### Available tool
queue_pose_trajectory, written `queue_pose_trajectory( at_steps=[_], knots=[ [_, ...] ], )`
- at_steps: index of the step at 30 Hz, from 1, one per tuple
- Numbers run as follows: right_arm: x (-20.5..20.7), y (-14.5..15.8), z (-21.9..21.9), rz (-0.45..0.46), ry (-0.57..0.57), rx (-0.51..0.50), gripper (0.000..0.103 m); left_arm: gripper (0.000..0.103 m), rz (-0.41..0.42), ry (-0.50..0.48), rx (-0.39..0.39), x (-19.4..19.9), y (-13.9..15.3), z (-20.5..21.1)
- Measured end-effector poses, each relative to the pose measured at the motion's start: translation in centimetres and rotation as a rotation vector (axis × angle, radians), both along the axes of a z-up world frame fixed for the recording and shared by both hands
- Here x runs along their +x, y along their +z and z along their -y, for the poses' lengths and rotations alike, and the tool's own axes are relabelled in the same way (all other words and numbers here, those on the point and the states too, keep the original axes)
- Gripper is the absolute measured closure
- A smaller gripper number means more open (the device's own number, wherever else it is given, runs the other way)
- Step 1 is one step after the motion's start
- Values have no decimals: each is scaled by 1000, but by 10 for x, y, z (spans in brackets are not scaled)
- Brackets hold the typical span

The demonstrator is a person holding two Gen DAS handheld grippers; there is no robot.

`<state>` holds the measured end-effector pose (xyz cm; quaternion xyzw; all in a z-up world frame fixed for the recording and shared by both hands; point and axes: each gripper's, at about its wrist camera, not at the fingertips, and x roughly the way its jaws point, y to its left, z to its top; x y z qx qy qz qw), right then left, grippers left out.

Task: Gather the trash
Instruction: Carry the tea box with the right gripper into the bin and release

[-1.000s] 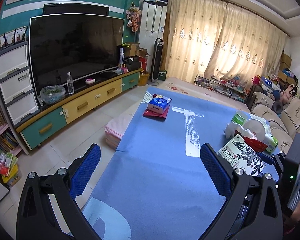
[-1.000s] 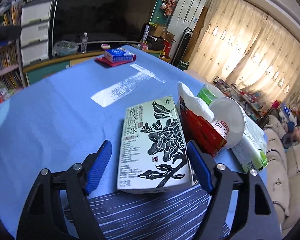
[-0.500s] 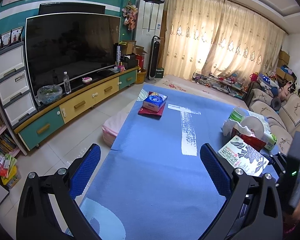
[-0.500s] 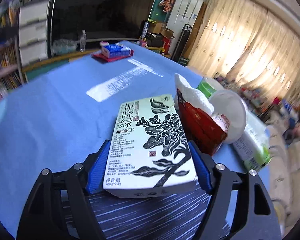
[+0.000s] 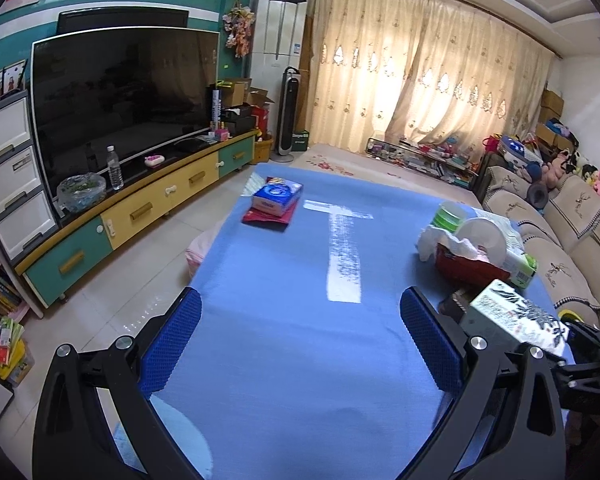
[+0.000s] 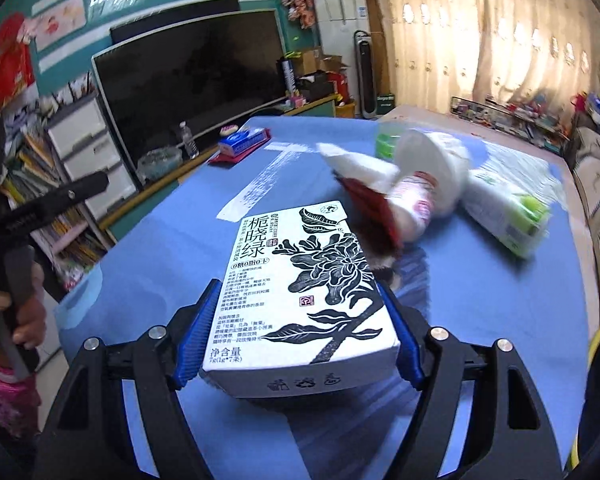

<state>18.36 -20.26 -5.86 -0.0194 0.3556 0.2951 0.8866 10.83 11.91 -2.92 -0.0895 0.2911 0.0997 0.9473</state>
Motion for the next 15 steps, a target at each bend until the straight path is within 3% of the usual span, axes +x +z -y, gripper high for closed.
queue_pose_trajectory(
  at_steps=[7, 15],
  knots=[
    [-10, 9, 75, 13, -158, 64, 32, 5, -11, -69, 29, 11, 1, 39],
    [-15, -1, 179, 8, -426, 89, 32, 5, -23, -150, 64, 25, 4, 80]
  ],
)
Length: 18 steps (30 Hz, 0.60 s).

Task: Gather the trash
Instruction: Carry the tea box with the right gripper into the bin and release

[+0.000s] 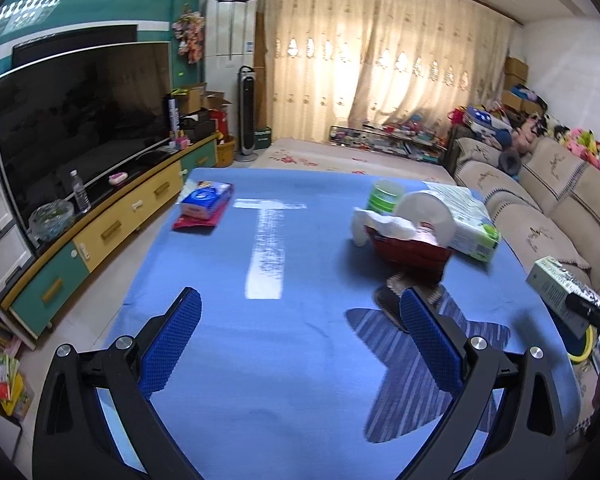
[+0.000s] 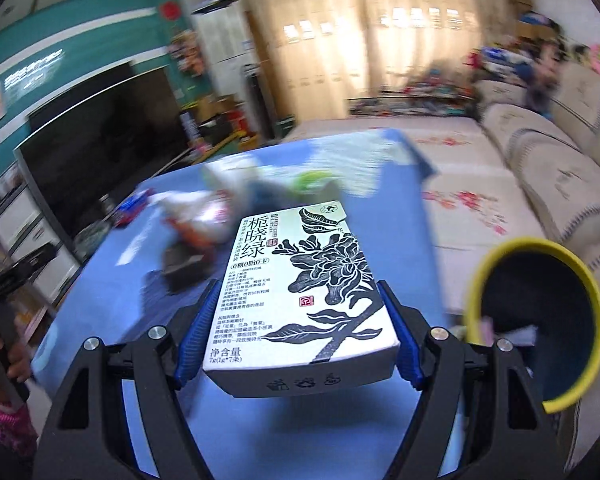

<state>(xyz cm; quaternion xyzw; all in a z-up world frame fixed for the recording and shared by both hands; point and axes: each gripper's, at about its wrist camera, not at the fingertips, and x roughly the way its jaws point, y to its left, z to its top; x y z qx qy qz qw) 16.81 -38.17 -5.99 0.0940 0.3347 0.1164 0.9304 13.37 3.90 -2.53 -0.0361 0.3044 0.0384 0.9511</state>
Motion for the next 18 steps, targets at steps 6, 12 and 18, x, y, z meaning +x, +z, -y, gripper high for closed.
queue_pose_trajectory(
  at_steps=[6, 12, 18],
  knots=[
    [-1, -22, 75, -47, -213, 16, 32, 5, -19, -56, -3, 10, -3, 28],
    [5, -48, 133, -102, -385, 27, 31, 5, -50, -101, 6, 21, -11, 51],
    [14, -66, 161, -138, -474, 14, 31, 5, -80, -129, 12, 33, -17, 67]
  ],
)
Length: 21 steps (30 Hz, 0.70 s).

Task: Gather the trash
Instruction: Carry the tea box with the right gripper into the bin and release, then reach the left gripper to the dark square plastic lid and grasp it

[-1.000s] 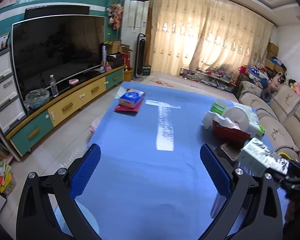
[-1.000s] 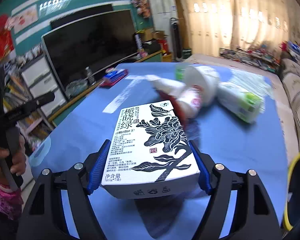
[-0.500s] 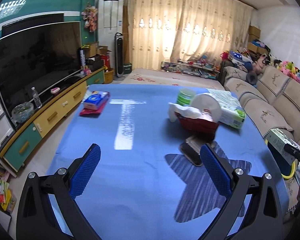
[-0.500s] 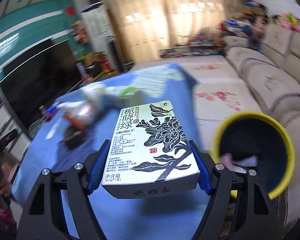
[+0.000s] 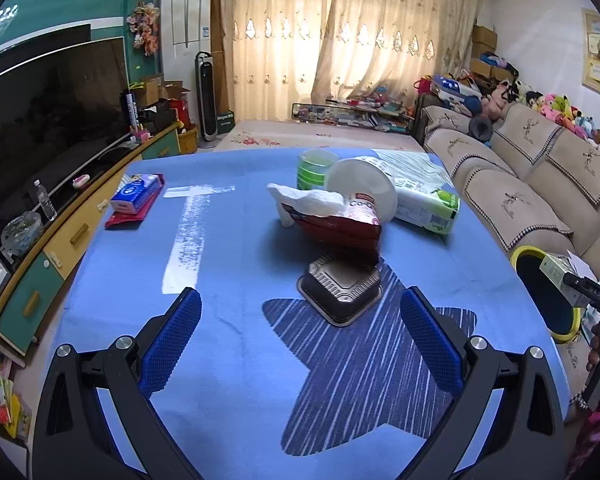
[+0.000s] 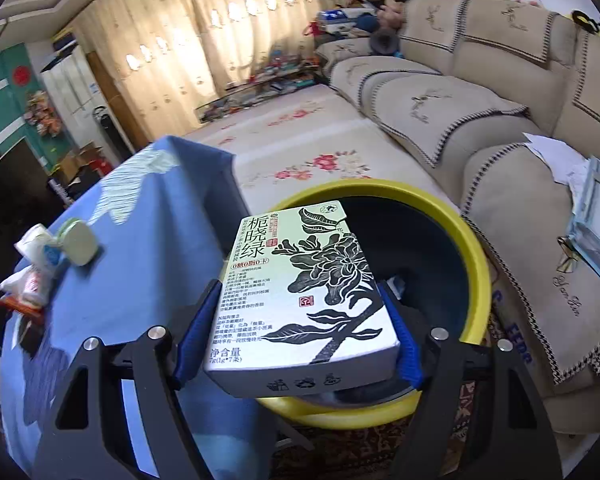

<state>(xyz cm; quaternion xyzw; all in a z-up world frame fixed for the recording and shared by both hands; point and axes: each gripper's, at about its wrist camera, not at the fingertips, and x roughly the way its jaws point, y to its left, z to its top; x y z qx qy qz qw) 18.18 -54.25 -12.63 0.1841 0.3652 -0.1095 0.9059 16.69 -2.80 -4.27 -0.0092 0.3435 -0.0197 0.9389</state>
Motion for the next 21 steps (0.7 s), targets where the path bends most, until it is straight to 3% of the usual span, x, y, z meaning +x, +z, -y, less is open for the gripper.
queue_pose_trajectory(
  at_steps=[6, 21],
  knots=[
    [3, -12, 14, -12, -72, 1, 22, 5, -26, -18, 8, 9, -7, 8],
    [4, -13, 5, -31, -48, -3, 20, 5, -146, -174, -37, 61, -43, 13]
  ],
)
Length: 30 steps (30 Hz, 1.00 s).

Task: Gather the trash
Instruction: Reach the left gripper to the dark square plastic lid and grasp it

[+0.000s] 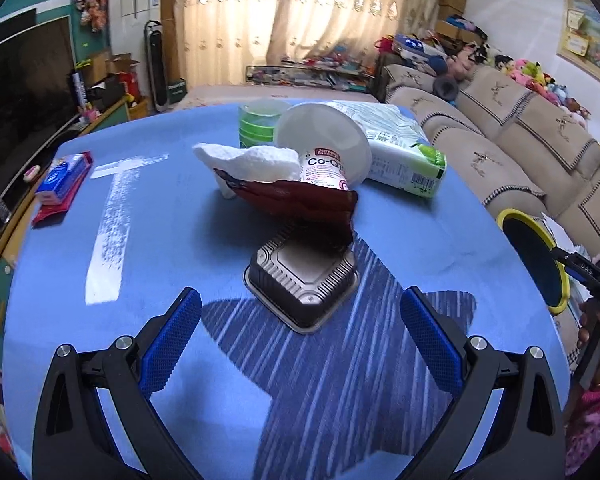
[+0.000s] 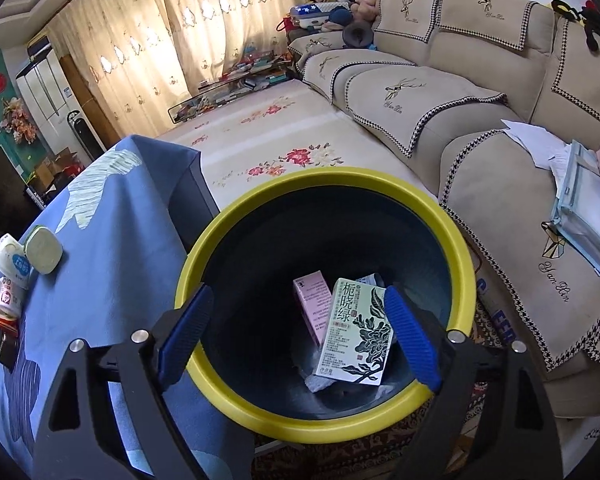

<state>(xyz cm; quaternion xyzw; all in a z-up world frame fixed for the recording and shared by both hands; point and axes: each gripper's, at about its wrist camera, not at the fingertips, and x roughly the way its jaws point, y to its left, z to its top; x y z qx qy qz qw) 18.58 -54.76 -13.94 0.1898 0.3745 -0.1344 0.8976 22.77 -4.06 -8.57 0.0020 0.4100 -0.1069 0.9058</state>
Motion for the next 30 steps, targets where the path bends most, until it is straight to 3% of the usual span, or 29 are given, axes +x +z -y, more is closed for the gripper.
queue_pose_trajectory(
  at_steps=[6, 19, 30],
  knots=[
    [2, 4, -10, 7, 20, -4, 20, 5, 24, -67, 43, 23, -7, 6],
    [9, 0, -21, -10, 49, -3, 20, 5, -67, -106, 40, 64, -38, 16],
    [10, -5, -19, -14, 50, 15, 20, 26, -63, -136, 74, 63, -44, 28]
  ],
)
